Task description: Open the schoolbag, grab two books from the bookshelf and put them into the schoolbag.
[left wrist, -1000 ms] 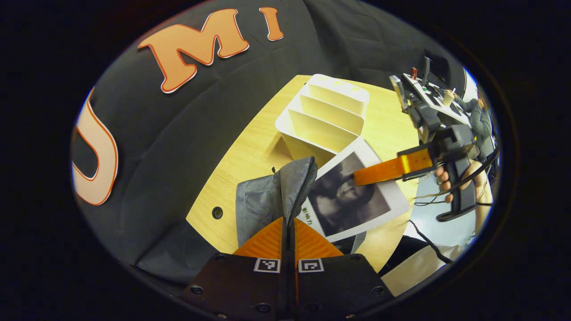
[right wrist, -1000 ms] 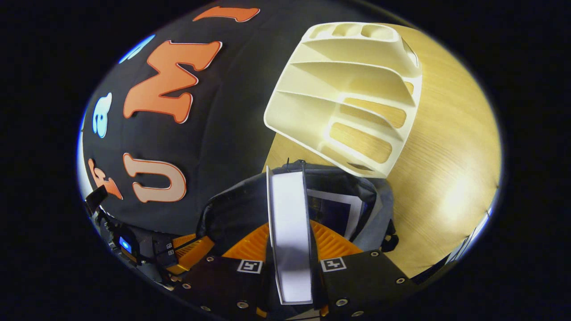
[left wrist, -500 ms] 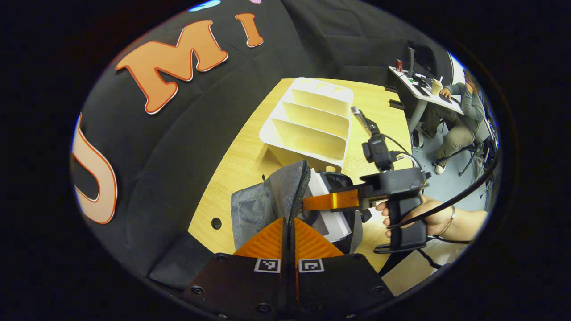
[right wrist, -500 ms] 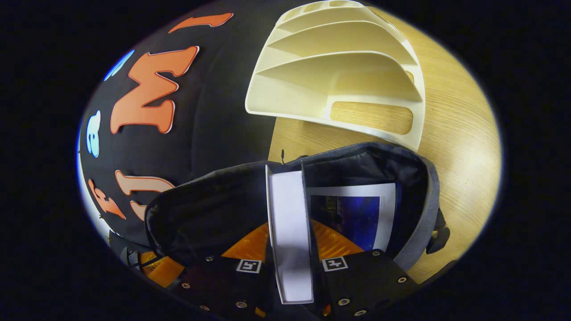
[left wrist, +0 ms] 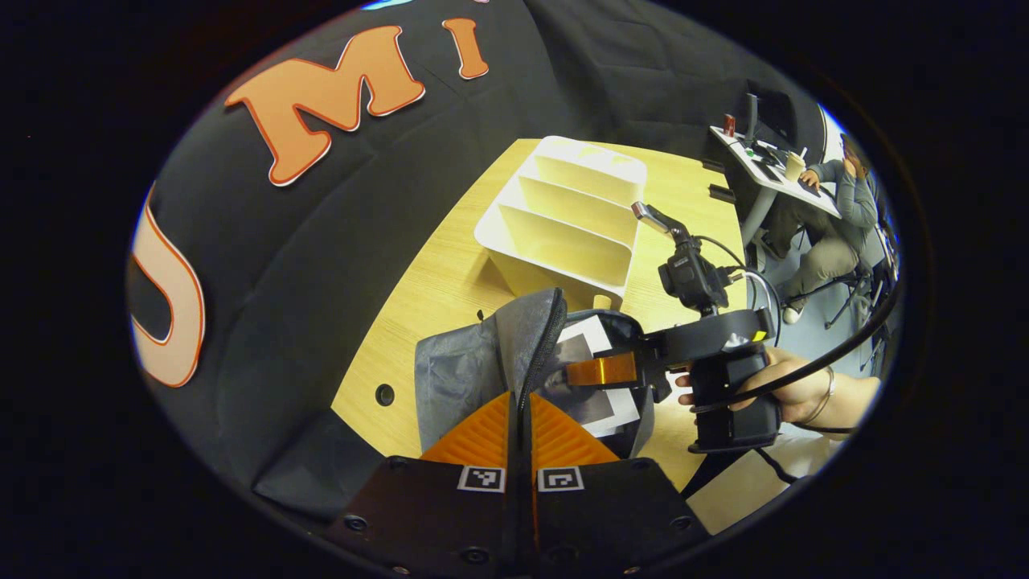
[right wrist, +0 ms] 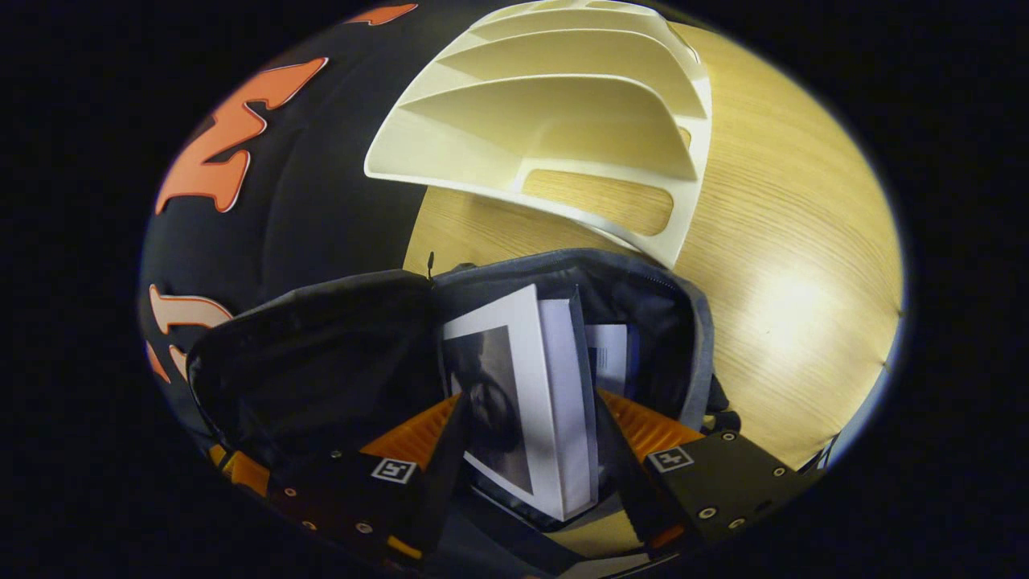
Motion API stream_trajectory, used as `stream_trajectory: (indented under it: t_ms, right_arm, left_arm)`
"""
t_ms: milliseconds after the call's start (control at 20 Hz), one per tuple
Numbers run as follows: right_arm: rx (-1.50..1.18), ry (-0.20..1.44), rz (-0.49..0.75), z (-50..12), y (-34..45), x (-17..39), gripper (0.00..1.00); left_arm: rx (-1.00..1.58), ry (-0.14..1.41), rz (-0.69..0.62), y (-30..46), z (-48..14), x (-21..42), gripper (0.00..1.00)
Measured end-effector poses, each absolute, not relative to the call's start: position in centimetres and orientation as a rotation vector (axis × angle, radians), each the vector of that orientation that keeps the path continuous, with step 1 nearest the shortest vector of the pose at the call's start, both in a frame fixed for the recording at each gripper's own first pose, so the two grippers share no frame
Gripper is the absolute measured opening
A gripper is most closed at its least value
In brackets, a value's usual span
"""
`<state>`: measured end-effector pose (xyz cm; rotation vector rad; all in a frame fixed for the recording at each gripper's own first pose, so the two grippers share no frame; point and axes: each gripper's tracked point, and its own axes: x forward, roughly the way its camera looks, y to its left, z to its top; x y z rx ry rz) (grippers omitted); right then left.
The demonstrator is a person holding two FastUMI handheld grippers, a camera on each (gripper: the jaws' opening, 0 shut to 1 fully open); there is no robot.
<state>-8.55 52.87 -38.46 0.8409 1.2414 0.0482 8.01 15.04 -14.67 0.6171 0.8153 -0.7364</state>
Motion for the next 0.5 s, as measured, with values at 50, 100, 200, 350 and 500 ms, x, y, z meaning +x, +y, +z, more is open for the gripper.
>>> stream_trajectory:
  t_ms: [50, 100, 200, 350, 500]
  right_arm:
    - [0.818, 1.238, 0.046, -38.0, 52.0, -8.6, 0.96]
    - [0.793, 1.233, 0.046, -37.3, 51.1, -8.7, 0.98]
    - [0.709, 1.215, 0.028, -36.1, 48.2, -8.4, 0.98]
    - [0.553, 1.168, 0.018, -34.3, 43.7, -6.9, 0.98]
    - [0.390, 1.125, 0.075, -31.9, 39.9, -4.7, 0.99]
  left_arm:
    - [0.608, 0.817, -0.738, 15.1, -14.9, 7.7, 0.01]
    - [0.600, 0.817, -0.739, 14.9, -15.2, 7.5, 0.01]
    - [0.582, 0.808, -0.736, 14.5, -15.7, 7.1, 0.01]
    - [0.537, 0.803, -0.710, 14.2, -16.7, 6.1, 0.01]
    - [0.441, 0.825, -0.656, 13.4, -17.7, 5.2, 0.01]
